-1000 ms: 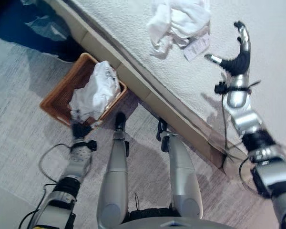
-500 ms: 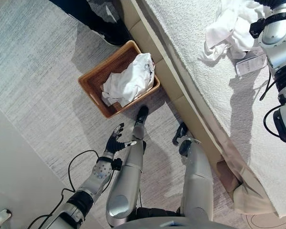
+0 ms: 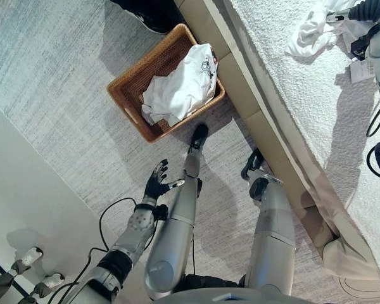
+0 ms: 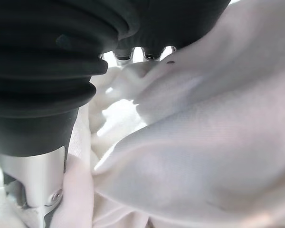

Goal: Pick up clothes into the bucket

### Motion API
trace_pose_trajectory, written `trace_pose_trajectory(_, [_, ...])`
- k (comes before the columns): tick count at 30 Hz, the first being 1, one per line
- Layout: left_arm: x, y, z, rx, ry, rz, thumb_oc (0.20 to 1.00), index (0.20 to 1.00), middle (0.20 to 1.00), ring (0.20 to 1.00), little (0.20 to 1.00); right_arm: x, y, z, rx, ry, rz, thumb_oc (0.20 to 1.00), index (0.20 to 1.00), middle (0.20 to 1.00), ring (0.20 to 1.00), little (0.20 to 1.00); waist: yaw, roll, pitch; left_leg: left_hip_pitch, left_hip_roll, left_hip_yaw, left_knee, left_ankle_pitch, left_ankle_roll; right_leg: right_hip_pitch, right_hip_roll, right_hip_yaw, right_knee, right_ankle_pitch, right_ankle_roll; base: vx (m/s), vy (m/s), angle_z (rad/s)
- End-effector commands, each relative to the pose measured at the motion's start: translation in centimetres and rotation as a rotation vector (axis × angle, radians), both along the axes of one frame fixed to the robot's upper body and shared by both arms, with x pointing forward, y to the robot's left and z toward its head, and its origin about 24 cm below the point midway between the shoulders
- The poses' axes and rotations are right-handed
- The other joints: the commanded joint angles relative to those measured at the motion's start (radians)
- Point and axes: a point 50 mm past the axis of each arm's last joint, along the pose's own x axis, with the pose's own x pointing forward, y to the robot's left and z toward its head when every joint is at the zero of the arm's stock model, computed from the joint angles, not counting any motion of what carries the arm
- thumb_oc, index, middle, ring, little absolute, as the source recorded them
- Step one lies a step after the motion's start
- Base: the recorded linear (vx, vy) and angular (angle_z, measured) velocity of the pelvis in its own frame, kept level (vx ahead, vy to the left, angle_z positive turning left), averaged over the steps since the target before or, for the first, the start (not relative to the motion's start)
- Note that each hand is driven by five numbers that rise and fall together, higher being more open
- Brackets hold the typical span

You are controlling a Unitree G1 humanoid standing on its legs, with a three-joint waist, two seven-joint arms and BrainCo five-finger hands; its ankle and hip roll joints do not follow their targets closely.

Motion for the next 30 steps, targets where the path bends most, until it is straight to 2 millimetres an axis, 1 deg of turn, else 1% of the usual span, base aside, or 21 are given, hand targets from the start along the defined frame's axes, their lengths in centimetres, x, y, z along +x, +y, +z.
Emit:
trace_pose_trajectory(1, [-0.6, -0.1, -0.4, 0.024, 0.002, -0.029, 1.0, 1.0, 1.0, 1.0, 1.0, -1.6, -5.0, -3.0, 0.037, 0.165, -0.15, 0.451, 0.451, 0.451, 0.451, 0.451, -0.043, 0.06, -0.012, 0.013, -0.005, 0.075, 0.026, -0.066, 0.063, 0.04, 0.04, 0.089, -0.113, 0.074, 0.07, -0.02, 0.028, -0.06])
trace_pose_trajectory(2, [-0.6, -0.1, -0.4, 0.024, 0.002, -0.029, 1.0, 1.0, 1.0, 1.0, 1.0, -1.6, -5.1, -3.0, 0.038, 0.165, -0.15, 0.451, 0.451, 0.451, 0.451, 0.451, -0.042, 0.06, -0.012, 0.013, -0.005, 0.076, 0.026, -0.066, 0.063, 0.04, 0.041, 0.09, -0.113, 0.074, 0.07, -0.01, 0.034, -0.09])
trace_pose_trajectory(3, [-0.7, -0.1, -0.6, 0.026, 0.011, -0.027, 1.0, 1.0, 1.0, 1.0, 1.0, -1.5, -4.9, -3.2, 0.039, 0.172, -0.14, 0.2, 0.2, 0.2, 0.2, 0.2, -0.044, 0.058, -0.012, 0.017, -0.003, 0.08, 0.025, -0.066, 0.063, 0.044, 0.043, 0.093, -0.119, 0.079, 0.072, -0.01, 0.028, -0.08])
trace_pose_trajectory(7, [-0.5, 0.8, -1.0, 0.043, 0.027, 0.019, 1.0, 1.0, 1.0, 1.0, 1.0, -0.8, -3.4, -3.0, 0.079, 0.101, -0.063, 0.2, 0.2, 0.2, 0.2, 0.2, -0.058, 0.037, -0.012, 0.031, 0.006, 0.092, 0.034, -0.073, 0.059, 0.071, 0.058, 0.101, -0.151, 0.096, 0.073, -0.03, 0.018, -0.14])
trace_pose_trajectory(8, [-0.5, 1.2, -1.3, 0.053, 0.035, 0.049, 1.0, 1.0, 1.0, 1.0, 1.0, -0.4, -2.2, -2.8, 0.096, 0.051, -0.015, 0.2, 0.2, 0.2, 0.2, 0.2, -0.066, 0.023, -0.012, 0.044, 0.011, 0.099, 0.04, -0.077, 0.055, 0.09, 0.066, 0.102, -0.168, 0.105, 0.075, -0.03, 0.001, -0.15])
trace_pose_trajectory(9, [-0.5, 1.2, -1.3, 0.053, 0.035, 0.05, 1.0, 1.0, 1.0, 1.0, 1.0, -0.4, -2.2, -2.8, 0.096, 0.052, -0.015, 0.2, 0.2, 0.2, 0.2, 0.2, -0.065, 0.022, -0.012, 0.045, 0.012, 0.099, 0.039, -0.077, 0.055, 0.091, 0.067, 0.102, -0.168, 0.105, 0.075, -0.04, -0.011, -0.19])
trace_pose_trajectory(10, [-0.4, 1.8, -1.4, 0.069, 0.04, 0.074, 1.0, 1.0, 1.0, 1.0, 1.0, -0.2, -1.3, -2.4, 0.107, 0.013, 0.024, 0.2, 0.2, 0.2, 0.2, 0.2, -0.071, 0.012, -0.012, 0.057, 0.016, 0.102, 0.04, -0.078, 0.052, 0.11, 0.074, 0.104, -0.182, 0.111, 0.075, -0.12, 0.011, -0.26])
trace_pose_trajectory(11, [-0.1, 2.6, -1.1, 0.085, 0.024, 0.099, 1.0, 1.0, 1.0, 1.0, 1.0, 0.0, 0.3, -1.2, 0.093, -0.037, 0.091, 0.2, 0.2, 0.2, 0.2, 0.2, -0.077, -0.003, -0.012, 0.052, 0.024, 0.107, 0.038, -0.052, 0.051, 0.118, 0.084, 0.093, -0.21, 0.149, 0.068, -0.05, -0.011, -0.23])
trace_pose_trajectory(12, [-0.5, 2.5, -1.5, 0.085, 0.04, 0.098, 1.0, 1.0, 1.0, 1.0, 1.0, 0.1, 0.3, -1.8, 0.093, -0.021, 0.09, 0.2, 0.2, 0.2, 0.2, 0.2, -0.08, -0.006, -0.012, 0.085, 0.022, 0.107, 0.042, -0.084, 0.05, 0.145, 0.083, 0.102, -0.197, 0.114, 0.074, -0.14, 0.01, -0.19])
trace_pose_trajectory(13, [-0.2, 3.4, -1.0, 0.102, 0.018, 0.128, 1.0, 1.0, 1.0, 1.0, 1.0, 0.0, 2.0, -0.3, 0.1, -0.11, 0.176, 0.2, 0.2, 0.2, 0.2, 0.2, -0.09, -0.027, -0.012, 0.099, 0.03, 0.116, 0.042, -0.06, 0.047, 0.181, 0.095, 0.098, -0.237, 0.156, 0.07, -0.05, -0.007, -0.12])
trace_pose_trajectory(15, [-0.3, 3.8, -1.3, 0.127, 0.024, 0.141, 1.0, 1.0, 1.0, 1.0, 1.0, 0.0, 3.2, -0.3, 0.113, -0.156, 0.236, 0.2, 0.2, 0.2, 0.2, 0.2, -0.102, -0.046, -0.012, 0.152, 0.038, 0.122, 0.041, -0.067, 0.046, 0.24, 0.103, 0.1, -0.263, 0.162, 0.071, -0.09, 0.009, -0.22])
trace_pose_trajectory(17, [-0.3, 4.1, -1.3, 0.139, 0.024, 0.149, 1.0, 1.0, 1.0, 1.0, 1.0, -0.1, 3.7, -0.5, 0.125, -0.176, 0.273, 0.2, 0.2, 0.2, 0.2, 0.2, -0.106, -0.055, -0.012, 0.191, 0.042, 0.127, 0.037, -0.072, 0.046, 0.281, 0.107, 0.1, -0.282, 0.167, 0.073, -0.02, 0.024, -0.25])
trace_pose_trajectory(18, [-0.3, 4.4, -1.4, 0.146, 0.027, 0.163, 1.0, 1.0, 1.0, 1.0, 1.0, -0.2, 4.4, -1.7, 0.198, -0.216, 0.337, 0.2, 0.2, 0.2, 0.2, 0.2, -0.117, -0.069, -0.012, 0.269, 0.048, 0.139, 0.035, -0.087, 0.046, 0.365, 0.115, 0.103, -0.315, 0.172, 0.075, -0.01, 0.036, -0.21])
trace_pose_trajectory(19, [-0.4, 4.5, -1.4, 0.147, 0.028, 0.162, 1.0, 1.0, 1.0, 1.0, 1.0, -0.2, 4.4, -1.7, 0.199, -0.215, 0.337, 0.2, 0.2, 0.2, 0.2, 0.2, -0.116, -0.07, -0.012, 0.271, 0.048, 0.139, 0.034, -0.088, 0.046, 0.367, 0.115, 0.103, -0.316, 0.172, 0.075, 0.01, 0.043, -0.24])
trace_pose_trajectory(22, [-0.5, 5.4, -1.4, 0.15, 0.024, 0.194, 1.0, 1.0, 1.0, 1.0, 1.0, -0.3, 5.4, -4.1, 0.261, -0.217, 0.413, 0.2, 0.2, 0.2, 0.2, 0.2, -0.129, -0.093, -0.012, 0.396, 0.061, 0.16, 0.031, -0.111, 0.052, 0.502, 0.135, 0.119, -0.368, 0.185, 0.08, 0.04, 0.039, -0.41])
trace_pose_trajectory(24, [-0.5, 5.5, -1.1, 0.142, 0.007, 0.201, 1.0, 1.0, 1.0, 1.0, 1.0, -0.5, 5.3, -6.5, 0.312, -0.203, 0.421, 0.2, 0.2, 0.2, 0.2, 0.2, -0.137, -0.103, -0.012, 0.492, 0.07, 0.174, 0.024, -0.134, 0.056, 0.605, 0.141, 0.126, -0.401, 0.182, 0.086, 0.09, 0.014, -0.37])
trace_pose_trajectory(25, [-0.5, 5.7, -0.9, 0.135, 0.0, 0.202, 1.0, 1.0, 1.0, 1.0, 1.0, -0.7, 5.1, -7.7, 0.322, -0.186, 0.416, 0.2, 0.2, 0.2, 0.2, 0.2, -0.139, -0.106, -0.026, 0.534, 0.071, 0.179, 0.013, -0.137, 0.059, 0.65, 0.143, 0.128, -0.425, 0.189, 0.088, 0.18, 0.019, -0.33])
trace_pose_trajectory(26, [-0.8, 5.7, -0.6, 0.119, -0.016, 0.185, 1.0, 1.0, 1.0, 1.0, 1.0, -1.1, 5.0, -10.0, 0.338, -0.151, 0.422, 0.2, 0.2, 0.2, 0.2, 0.2, -0.146, -0.108, -0.071, 0.579, 0.072, 0.183, -0.001, -0.147, 0.063, 0.696, 0.146, 0.131, -0.447, 0.191, 0.092, 0.14, 0.019, -0.29])
trace_pose_trajectory(28, [-0.7, 5.4, 0.0, 0.103, -0.041, 0.16, 1.0, 1.0, 1.0, 1.0, 1.0, -1.5, 5.0, -10.7, 0.336, -0.146, 0.428, 0.2, 0.2, 0.2, 0.2, 0.2, -0.153, -0.107, -0.09, 0.609, 0.073, 0.184, -0.009, -0.157, 0.064, 0.725, 0.147, 0.132, -0.458, 0.187, 0.094, 0.14, 0.008, -0.28])
trace_pose_trajectory(29, [-0.5, 5.2, 0.9, 0.1, -0.077, 0.111, 1.0, 1.0, 1.0, 1.0, 1.0, -1.9, 4.8, -11.8, 0.342, -0.13, 0.429, 0.2, 0.2, 0.2, 0.2, 0.2, -0.161, -0.107, -0.136, 0.642, 0.073, 0.188, -0.025, -0.159, 0.067, 0.762, 0.144, 0.131, -0.484, 0.189, 0.096, 0.13, 0.006, -0.17])
trace_pose_trajectory(30, [-0.5, 5.2, 0.9, 0.101, -0.075, 0.11, 1.0, 1.0, 1.0, 1.0, 1.0, -2.0, 4.8, -11.9, 0.343, -0.129, 0.428, 0.2, 0.2, 0.2, 0.2, 0.2, -0.159, -0.107, -0.135, 0.646, 0.073, 0.188, -0.027, -0.159, 0.067, 0.766, 0.144, 0.131, -0.486, 0.189, 0.096, 0.18, 0.01, -0.09])
